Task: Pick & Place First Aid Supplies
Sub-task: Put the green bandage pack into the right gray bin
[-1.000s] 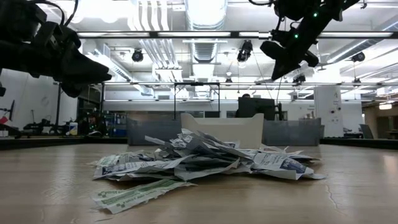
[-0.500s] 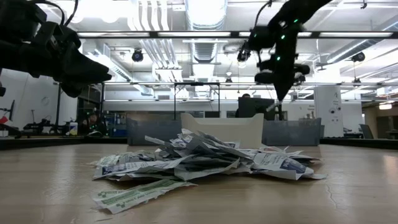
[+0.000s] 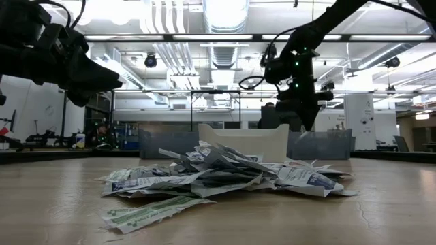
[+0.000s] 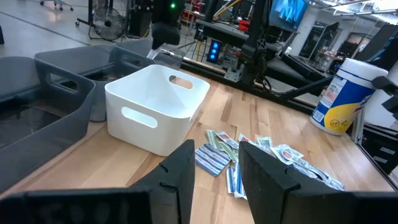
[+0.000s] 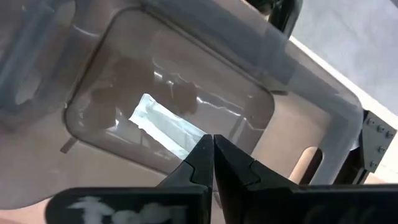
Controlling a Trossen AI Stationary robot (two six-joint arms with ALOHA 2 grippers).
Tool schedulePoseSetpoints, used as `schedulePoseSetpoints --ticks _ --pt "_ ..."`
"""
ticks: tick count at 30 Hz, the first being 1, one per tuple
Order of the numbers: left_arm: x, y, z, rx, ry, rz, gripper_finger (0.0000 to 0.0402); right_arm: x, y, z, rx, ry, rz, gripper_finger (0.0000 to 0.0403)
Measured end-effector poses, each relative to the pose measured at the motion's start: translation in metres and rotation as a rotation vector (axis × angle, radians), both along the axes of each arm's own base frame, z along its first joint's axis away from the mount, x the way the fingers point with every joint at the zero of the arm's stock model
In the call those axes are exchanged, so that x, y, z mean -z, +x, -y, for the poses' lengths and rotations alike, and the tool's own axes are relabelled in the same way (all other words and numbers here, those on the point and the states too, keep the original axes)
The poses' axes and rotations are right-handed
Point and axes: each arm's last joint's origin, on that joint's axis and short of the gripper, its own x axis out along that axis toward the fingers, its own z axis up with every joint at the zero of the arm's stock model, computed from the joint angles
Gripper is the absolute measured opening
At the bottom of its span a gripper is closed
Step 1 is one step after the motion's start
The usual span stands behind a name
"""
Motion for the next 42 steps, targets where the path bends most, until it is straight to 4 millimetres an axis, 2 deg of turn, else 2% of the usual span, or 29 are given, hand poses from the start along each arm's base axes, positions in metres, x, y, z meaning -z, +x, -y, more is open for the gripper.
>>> schedulePoseSetpoints --ticks 8,17,22,28,36,42 --pt "0.000 0.000 0.000 0.000 0.000 0.000 0.0120 0.001 0.000 0.000 -0.023 0.007 -0.006 0.0015" --pt "0.000 0.000 0.000 0.000 0.000 0.000 0.0119 0.000 -0.001 -0.001 -0.034 0.012 -0.011 0.0081" --pt "0.000 0.000 0.000 0.000 0.000 0.000 0.0120 -0.010 -0.001 -0.012 -0.034 0.105 0.032 0.0102" --pt "0.000 0.000 0.000 0.000 0.000 0.000 0.0119 -0.033 0.012 -0.047 -0.121 0.261 0.244 0.0101" --pt "0.000 0.000 0.000 0.000 0.000 0.000 0.0119 -0.065 0.040 -0.121 -0.521 0.229 0.338 0.0082" --pt "0.000 0.000 0.000 0.003 -0.032 0.007 0.0119 -0.076 0.062 -0.177 -0.823 0.174 0.414 0.0067"
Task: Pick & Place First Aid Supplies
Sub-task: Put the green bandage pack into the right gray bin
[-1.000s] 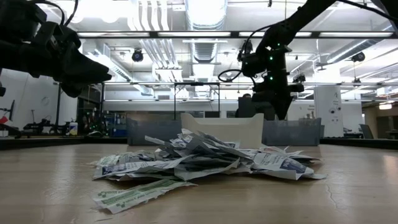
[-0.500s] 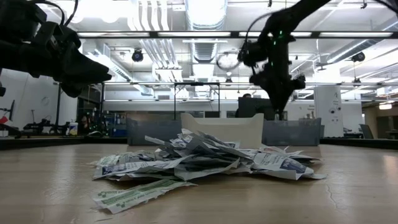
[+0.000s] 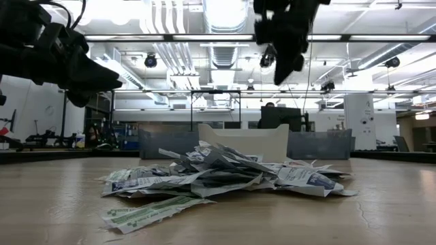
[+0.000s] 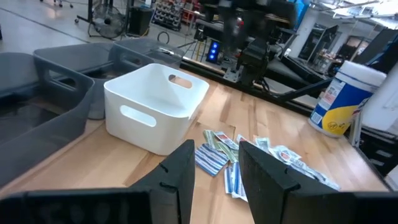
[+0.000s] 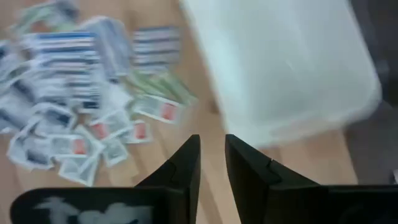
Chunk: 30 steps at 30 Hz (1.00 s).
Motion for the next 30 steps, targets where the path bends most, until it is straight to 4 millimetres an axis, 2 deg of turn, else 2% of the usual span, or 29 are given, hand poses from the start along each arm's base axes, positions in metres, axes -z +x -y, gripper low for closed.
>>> schedulePoseSetpoints --ticks 9,13,16,22,30 --pt "0.000 0.000 0.000 0.015 -0.009 0.001 0.0120 0.002 0.023 -0.073 -0.255 -0.027 0.162 0.0056" --pt "0.000 0.000 0.001 0.043 -0.014 0.002 0.0120 0.002 0.024 -0.092 -0.257 -0.014 0.182 0.0058" --pt "0.000 0.000 0.002 0.062 -0.017 0.003 0.0119 0.010 0.021 -0.098 -0.192 -0.023 0.146 0.0058" --pt "0.000 0.000 0.002 0.062 -0.017 0.003 0.0119 0.042 0.017 -0.099 -0.061 0.012 0.086 0.0059" --pt "0.000 0.000 0.002 0.062 -0.017 0.003 0.0119 0.077 0.025 -0.086 0.270 0.095 0.094 0.0076"
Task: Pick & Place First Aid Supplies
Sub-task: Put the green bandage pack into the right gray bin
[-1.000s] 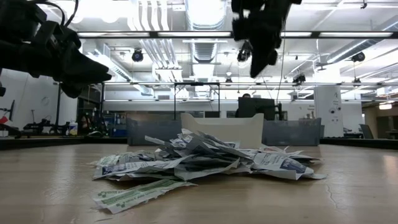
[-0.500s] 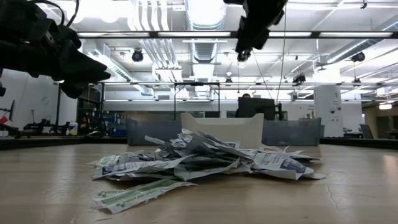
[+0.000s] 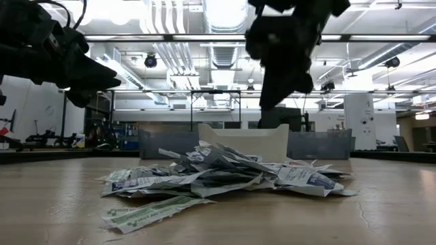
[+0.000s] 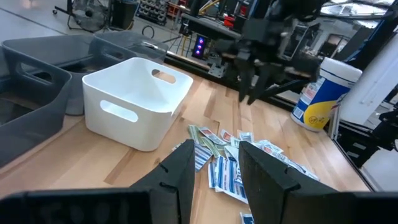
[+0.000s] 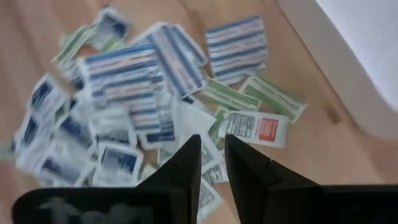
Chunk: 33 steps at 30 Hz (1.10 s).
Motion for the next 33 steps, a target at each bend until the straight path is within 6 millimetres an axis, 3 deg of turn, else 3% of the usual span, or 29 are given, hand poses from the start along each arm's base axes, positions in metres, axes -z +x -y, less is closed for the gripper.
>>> schedulePoseSetpoints --ticks 9,18,28,33 --pt "0.000 0.000 0.000 0.000 0.000 -0.002 0.0119 0.025 0.005 0.007 0.246 0.110 -0.051 0.0115" --pt "0.000 0.000 0.000 -0.001 0.000 -0.003 0.0119 0.029 0.012 0.015 0.444 0.090 -0.024 0.0134" --pt "0.000 0.000 0.000 -0.001 0.000 -0.003 0.0119 0.060 0.018 0.018 0.457 0.072 -0.117 0.0124" --pt "0.000 0.000 0.000 -0.001 0.000 -0.003 0.0119 0.063 0.020 0.019 0.446 0.060 -0.119 0.0119"
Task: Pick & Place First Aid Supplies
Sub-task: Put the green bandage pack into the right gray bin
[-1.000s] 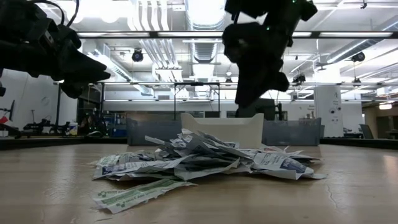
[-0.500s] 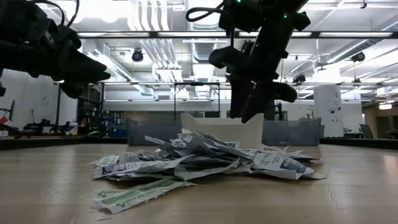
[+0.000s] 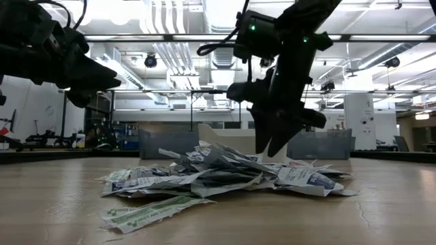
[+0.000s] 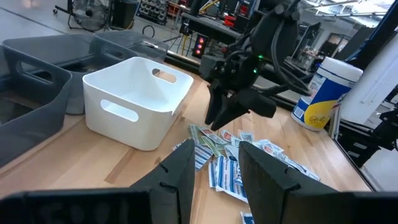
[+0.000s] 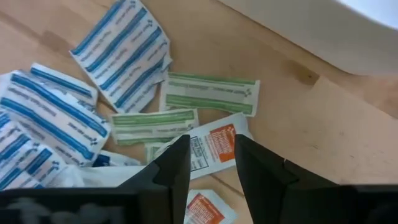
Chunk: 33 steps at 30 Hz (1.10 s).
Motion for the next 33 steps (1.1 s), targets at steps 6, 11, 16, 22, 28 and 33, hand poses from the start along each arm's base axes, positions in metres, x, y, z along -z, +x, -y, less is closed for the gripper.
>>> schedulePoseSetpoints --ticks 6,11,16,22,28,33 --pt "0.000 0.000 0.000 0.000 0.000 0.000 0.0119 -0.004 0.009 0.001 -0.032 -0.038 0.098 0.0120" --pt "0.000 0.000 0.000 0.000 0.000 0.000 0.0119 0.005 0.016 0.002 -0.050 -0.043 0.117 0.0117" --pt "0.000 0.000 0.000 0.000 0.000 -0.003 0.0119 0.014 0.017 0.004 -0.046 -0.041 0.093 0.0110" --pt "0.001 0.000 0.000 0.001 -0.001 -0.009 0.0119 0.017 0.017 0.005 -0.045 -0.038 0.084 0.0112" --pt "0.001 0.000 0.000 0.001 -0.002 -0.014 0.0119 0.021 0.017 0.005 -0.041 -0.037 0.071 0.0118" --pt "0.001 0.000 0.000 0.000 -0.002 -0.015 0.0119 0.024 0.015 0.004 -0.007 -0.010 0.060 0.0115"
